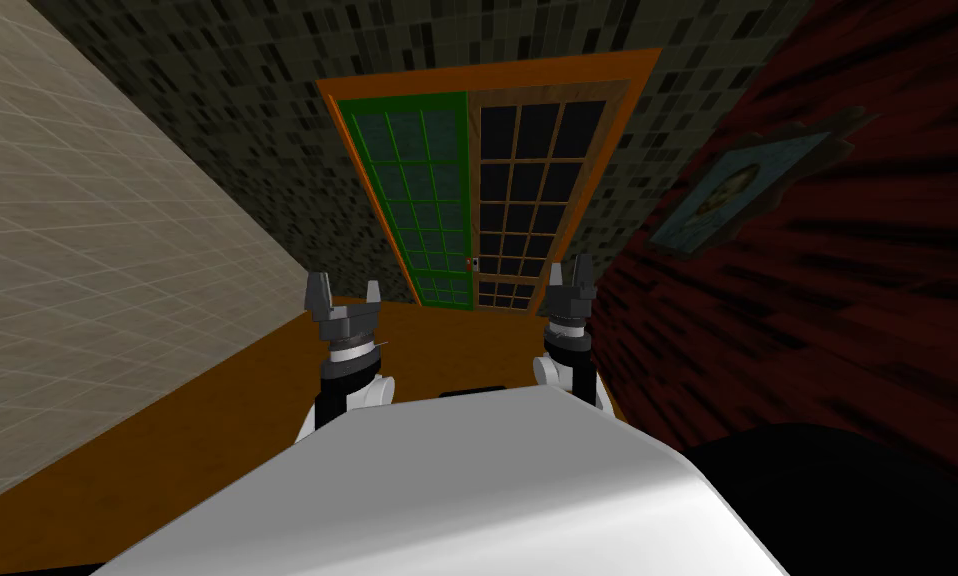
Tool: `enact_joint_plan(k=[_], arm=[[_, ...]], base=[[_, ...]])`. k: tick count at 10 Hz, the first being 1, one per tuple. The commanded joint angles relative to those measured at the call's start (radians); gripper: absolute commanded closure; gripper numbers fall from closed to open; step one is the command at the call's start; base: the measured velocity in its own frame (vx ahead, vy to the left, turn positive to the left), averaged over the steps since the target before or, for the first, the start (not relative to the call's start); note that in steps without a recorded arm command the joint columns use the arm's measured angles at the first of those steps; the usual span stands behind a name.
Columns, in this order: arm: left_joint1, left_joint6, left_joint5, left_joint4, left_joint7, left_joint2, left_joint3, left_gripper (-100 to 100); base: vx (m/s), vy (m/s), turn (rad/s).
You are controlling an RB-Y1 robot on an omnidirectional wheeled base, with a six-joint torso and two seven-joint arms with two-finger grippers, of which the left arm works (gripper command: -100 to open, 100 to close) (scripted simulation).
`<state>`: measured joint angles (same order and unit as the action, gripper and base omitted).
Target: Pull the door open
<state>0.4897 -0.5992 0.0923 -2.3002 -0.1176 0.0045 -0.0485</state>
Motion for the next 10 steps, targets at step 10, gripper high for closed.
enact_joint_plan(k=[10], arm=[[-0.043,-0.037,0.034,0.206,0.200,0.042,0.054,-100]], base=[[0.143,-0.021,-0.048]])
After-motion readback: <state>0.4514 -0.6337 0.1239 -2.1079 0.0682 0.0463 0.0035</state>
